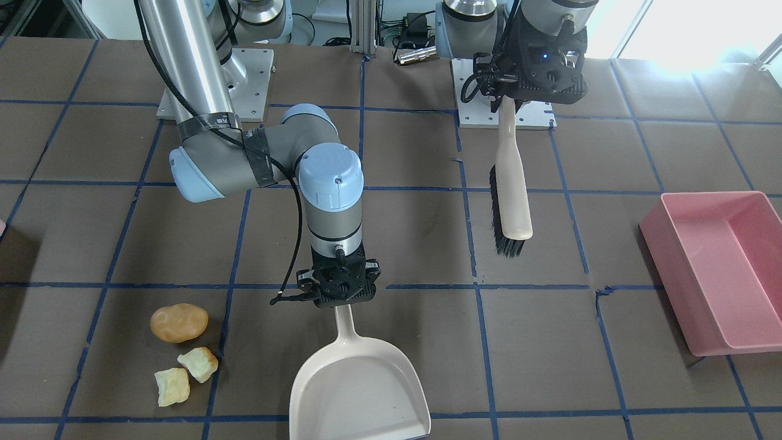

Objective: Sweep and dump trash in nearest bin
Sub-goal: 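Carry the dustpan with the right gripper past the chunks and set it down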

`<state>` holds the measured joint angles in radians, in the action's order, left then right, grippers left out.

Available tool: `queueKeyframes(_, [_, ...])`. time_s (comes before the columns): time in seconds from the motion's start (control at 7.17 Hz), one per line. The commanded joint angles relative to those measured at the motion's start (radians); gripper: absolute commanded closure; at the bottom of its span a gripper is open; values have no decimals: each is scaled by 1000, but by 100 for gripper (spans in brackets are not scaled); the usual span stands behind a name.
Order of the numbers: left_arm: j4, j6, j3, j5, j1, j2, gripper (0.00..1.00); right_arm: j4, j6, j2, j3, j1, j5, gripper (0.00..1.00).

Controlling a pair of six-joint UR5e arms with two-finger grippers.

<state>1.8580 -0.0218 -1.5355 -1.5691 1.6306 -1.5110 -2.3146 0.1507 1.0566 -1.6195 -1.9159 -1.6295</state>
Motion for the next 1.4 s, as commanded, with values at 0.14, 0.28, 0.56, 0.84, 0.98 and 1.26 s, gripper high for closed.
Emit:
queueKeyframes(0.14, [4,-12,5,-2,-2,0,100,81,-132,74,0,41,11,100])
queueKeyframes(0.28, [4,-12,3,-5,0,0,100,130,-185,104,1,84,11,100])
queueKeyframes(0.56, [6,-13,3,-6,0,0,100,237,-357,146,42,190,37,100])
queueKeyframes(0.84, [9,-13,3,-5,0,0,100,395,-623,166,133,311,54,100])
queueKeyframes(0.98, [9,-13,5,-3,1,0,100,428,-792,184,142,389,53,100])
queueKeyframes(1.26, [12,-13,3,-2,2,-2,100,475,-1053,232,141,536,39,100])
